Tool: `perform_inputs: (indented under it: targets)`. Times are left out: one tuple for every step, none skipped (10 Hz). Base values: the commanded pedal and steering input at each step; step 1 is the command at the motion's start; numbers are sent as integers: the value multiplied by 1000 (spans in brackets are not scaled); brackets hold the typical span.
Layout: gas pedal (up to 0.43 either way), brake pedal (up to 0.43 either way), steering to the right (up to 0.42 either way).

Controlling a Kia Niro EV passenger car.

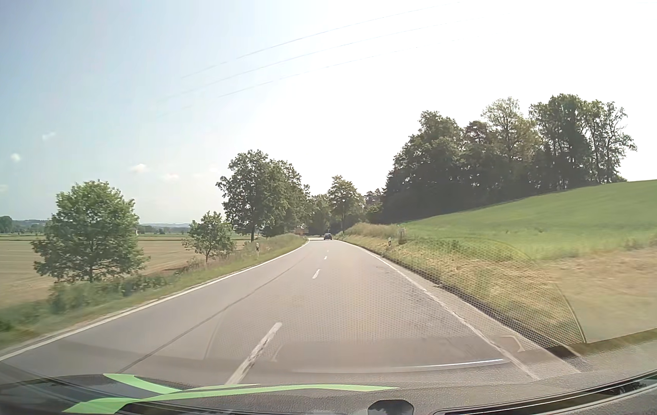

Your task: Follow the waypoints while adhering to traffic rules and regulations

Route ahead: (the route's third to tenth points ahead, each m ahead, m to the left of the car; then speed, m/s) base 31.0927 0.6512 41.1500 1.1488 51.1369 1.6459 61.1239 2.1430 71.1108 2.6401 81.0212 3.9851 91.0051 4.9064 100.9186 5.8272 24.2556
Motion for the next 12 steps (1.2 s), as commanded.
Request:
perform_inputs:
  targets:
    - [189,0,-10]
    - [197,0,-10]
    - [197,0,-10]
    - [177,0,-10]
    - [169,0,-10]
    - [157,0,-10]
    - [157,0,-11]
    - [150,0,-11]
    - [130,0,-11]
    - [130,0,-11]
    - [130,0,-11]
    - [130,0,-11]
